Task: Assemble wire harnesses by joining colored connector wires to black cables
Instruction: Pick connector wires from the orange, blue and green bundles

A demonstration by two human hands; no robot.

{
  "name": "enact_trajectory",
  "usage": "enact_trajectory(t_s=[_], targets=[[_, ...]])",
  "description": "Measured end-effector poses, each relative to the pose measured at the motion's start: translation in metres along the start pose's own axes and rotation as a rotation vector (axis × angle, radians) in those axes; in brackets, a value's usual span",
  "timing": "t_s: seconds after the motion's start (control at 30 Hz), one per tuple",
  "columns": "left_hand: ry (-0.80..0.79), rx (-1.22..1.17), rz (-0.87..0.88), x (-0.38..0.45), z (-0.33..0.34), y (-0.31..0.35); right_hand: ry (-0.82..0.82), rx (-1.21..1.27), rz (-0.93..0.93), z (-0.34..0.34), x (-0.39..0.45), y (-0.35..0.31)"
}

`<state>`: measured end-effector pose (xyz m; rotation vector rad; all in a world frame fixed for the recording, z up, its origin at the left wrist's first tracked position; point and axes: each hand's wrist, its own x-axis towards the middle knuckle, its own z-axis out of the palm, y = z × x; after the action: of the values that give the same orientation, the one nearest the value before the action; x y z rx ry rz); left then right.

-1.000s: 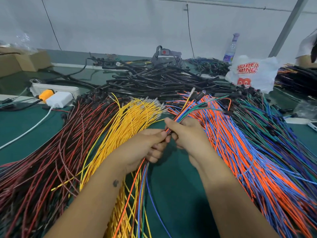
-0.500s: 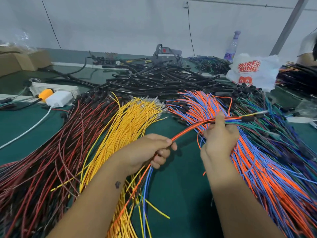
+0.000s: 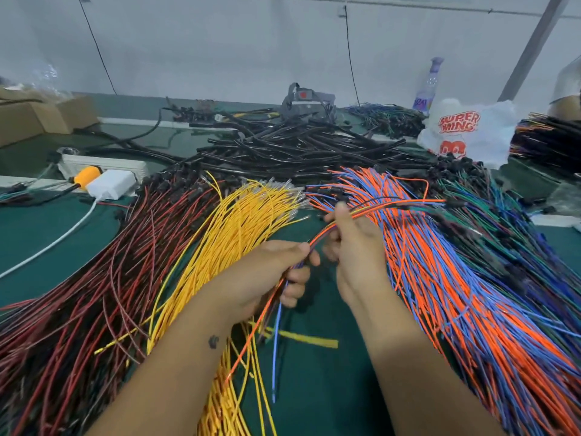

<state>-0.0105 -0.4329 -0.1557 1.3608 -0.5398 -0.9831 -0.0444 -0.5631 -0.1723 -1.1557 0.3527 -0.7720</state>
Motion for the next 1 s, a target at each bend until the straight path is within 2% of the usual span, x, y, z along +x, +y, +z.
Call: enact_trajectory(t_s=[0.13, 0.2, 0.27, 0.33, 0.4, 0.47, 0.53, 0.6, 0.67, 0.77, 1.0], targets=[[-0.166, 0.158, -0.049, -0.012, -0.005, 0.006, 0.163, 0.225, -0.033, -0.022, 0.013, -0.012], [-0.222, 0.188, -0.048, -0.016, -0.009, 0.010, 0.177, 0.297, -0.011, -0.029, 0.017, -0.016], [-0.204, 0.210, -0.024, -0.017, -0.012, 0.012, 0.158, 0.363, 0.045, -0.031, 0.018, -0.019], [-0.085, 0.362, 0.025, -0.014, -0.012, 0.011, 0.094, 0.405, 0.116, -0.030, 0.017, -0.019], [0.119, 0.708, 0.109, -0.010, -0.011, 0.006, 0.005, 0.370, 0.173, -0.026, 0.013, -0.018], [0.296, 1.115, 0.195, -0.007, -0.013, -0.001, -0.069, 0.285, 0.210, -0.020, 0.008, -0.015], [0.386, 1.299, 0.246, -0.006, -0.014, -0.005, -0.133, 0.124, 0.223, -0.013, 0.004, -0.011], [0.424, 1.364, 0.292, -0.006, -0.017, -0.004, -0.214, -0.073, 0.229, -0.005, -0.003, -0.005], [0.448, 1.432, 0.313, -0.005, -0.021, -0.004, -0.279, -0.140, 0.262, 0.001, -0.008, -0.001], [0.468, 1.470, 0.342, -0.004, -0.023, -0.004, -0.290, -0.077, 0.287, 0.005, -0.011, 0.001], [0.522, 1.294, 0.339, -0.006, -0.029, 0.001, -0.175, -0.006, 0.238, 0.004, -0.012, 0.001]])
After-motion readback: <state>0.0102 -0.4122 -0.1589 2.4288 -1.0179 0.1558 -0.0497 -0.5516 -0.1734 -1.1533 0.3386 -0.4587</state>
